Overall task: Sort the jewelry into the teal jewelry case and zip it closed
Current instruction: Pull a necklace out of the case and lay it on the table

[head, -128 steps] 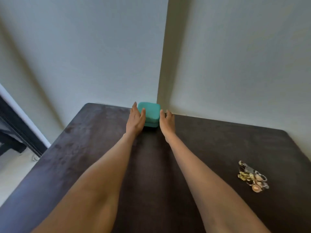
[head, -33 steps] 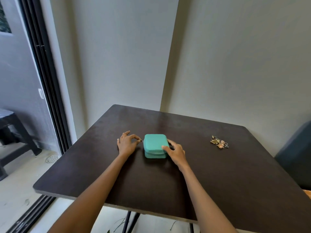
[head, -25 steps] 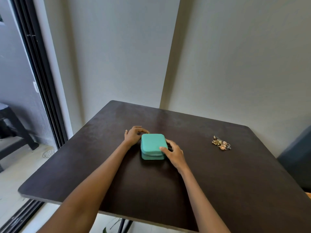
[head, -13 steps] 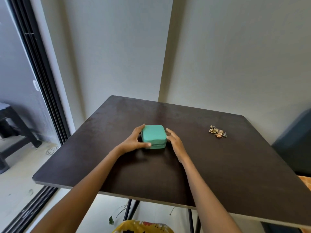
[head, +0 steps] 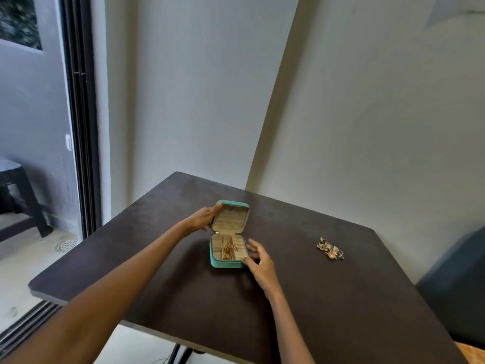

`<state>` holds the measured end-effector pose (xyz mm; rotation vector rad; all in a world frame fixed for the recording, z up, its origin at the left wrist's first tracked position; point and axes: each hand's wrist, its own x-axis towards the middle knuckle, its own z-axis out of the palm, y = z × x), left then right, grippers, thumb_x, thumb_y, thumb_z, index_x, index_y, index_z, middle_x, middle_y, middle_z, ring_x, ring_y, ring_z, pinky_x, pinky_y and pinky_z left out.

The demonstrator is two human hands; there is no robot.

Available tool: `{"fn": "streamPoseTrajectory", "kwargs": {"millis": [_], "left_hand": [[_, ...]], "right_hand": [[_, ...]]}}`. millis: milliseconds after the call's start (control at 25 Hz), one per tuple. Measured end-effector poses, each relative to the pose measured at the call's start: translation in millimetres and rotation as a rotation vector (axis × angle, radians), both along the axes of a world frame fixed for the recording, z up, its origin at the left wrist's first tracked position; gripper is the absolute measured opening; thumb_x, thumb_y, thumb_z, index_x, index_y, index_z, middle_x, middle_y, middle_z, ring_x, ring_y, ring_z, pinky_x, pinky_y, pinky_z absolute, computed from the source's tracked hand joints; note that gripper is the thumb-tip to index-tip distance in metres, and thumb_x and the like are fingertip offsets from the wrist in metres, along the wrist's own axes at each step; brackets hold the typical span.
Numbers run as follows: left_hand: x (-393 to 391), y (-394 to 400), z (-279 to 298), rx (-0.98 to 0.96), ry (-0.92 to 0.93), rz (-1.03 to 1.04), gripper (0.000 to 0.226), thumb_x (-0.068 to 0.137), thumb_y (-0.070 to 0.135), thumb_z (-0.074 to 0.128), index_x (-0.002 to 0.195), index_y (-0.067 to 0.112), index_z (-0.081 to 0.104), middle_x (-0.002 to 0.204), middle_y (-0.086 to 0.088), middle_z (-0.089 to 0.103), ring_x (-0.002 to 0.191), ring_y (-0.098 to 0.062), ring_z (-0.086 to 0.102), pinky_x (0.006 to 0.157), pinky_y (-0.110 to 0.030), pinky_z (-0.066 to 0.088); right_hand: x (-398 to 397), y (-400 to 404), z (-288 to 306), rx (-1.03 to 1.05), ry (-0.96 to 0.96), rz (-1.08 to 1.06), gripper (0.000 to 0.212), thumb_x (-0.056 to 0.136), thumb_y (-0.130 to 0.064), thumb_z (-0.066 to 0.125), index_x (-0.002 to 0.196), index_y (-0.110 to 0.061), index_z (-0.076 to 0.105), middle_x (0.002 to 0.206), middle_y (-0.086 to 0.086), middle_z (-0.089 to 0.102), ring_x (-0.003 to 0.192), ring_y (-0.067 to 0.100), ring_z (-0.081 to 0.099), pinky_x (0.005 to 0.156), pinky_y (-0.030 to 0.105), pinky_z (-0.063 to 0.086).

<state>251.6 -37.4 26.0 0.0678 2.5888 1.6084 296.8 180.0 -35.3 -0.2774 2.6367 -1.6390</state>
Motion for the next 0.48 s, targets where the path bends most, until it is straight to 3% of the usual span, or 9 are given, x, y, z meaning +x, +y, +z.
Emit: {"fn": "streamPoseTrajectory", "kwargs": {"millis": [80,160,280,360,480], "left_hand": [[-15.5,3.7,-10.4,0.031,-0.011,0.098,0.057,0.098,0.051,0.024,0.108,0.006,0.057,0.089,-0.008,0.059,0.077,-0.018,0.058,0.062,-0.025,0.047],[-23.2,5.2,-21.2,0.059,-0.04,0.188,0.046,0.1,0.042,0.03,0.111,0.003,0.052,0.088,-0.012,0.059,0.073,-0.02,0.059,0.062,-0.032,0.052],[-24.4,10.0,-35.1,0.057,-0.044,0.346,0.044,0.096,0.023,0.046,0.133,0.007,0.029,0.108,-0.016,0.061,0.091,-0.028,0.063,0.072,-0.039,0.054],[-20.0,16.0,-41.8,0.036,0.047,0.447,0.045,0.092,0.017,0.054,0.129,0.005,0.03,0.11,-0.015,0.063,0.098,-0.03,0.063,0.086,-0.043,0.051],[-15.5,16.7,-48.1,0.042,0.112,0.505,0.035,0.087,0.015,0.06,0.116,0.006,0.042,0.107,-0.012,0.064,0.103,-0.029,0.06,0.09,-0.042,0.047]], "right_hand": [[-4.4,2.6,-2.2,0.012,0.007,0.014,0.051,0.087,-0.017,0.064,0.134,-0.027,0.046,0.121,-0.013,0.056,0.105,-0.003,0.056,0.08,0.011,0.046],[-5.0,2.1,-3.9,0.014,0.012,0.006,0.052,0.086,-0.019,0.064,0.134,-0.027,0.046,0.12,-0.014,0.055,0.104,-0.003,0.056,0.08,0.012,0.047],[-5.8,0.6,-6.2,0.04,0.033,-0.015,0.048,0.087,-0.023,0.062,0.133,-0.026,0.048,0.123,-0.013,0.056,0.104,0.0,0.056,0.089,0.019,0.047],[-6.6,-3.5,-7.4,0.091,0.037,-0.034,0.043,0.087,-0.027,0.061,0.13,-0.029,0.052,0.125,-0.012,0.056,0.107,0.002,0.055,0.095,0.027,0.047],[-5.7,-18.8,-6.9,0.133,0.013,-0.129,0.041,0.085,-0.035,0.058,0.126,-0.034,0.054,0.121,-0.012,0.056,0.109,0.009,0.055,0.102,0.037,0.042]]}}
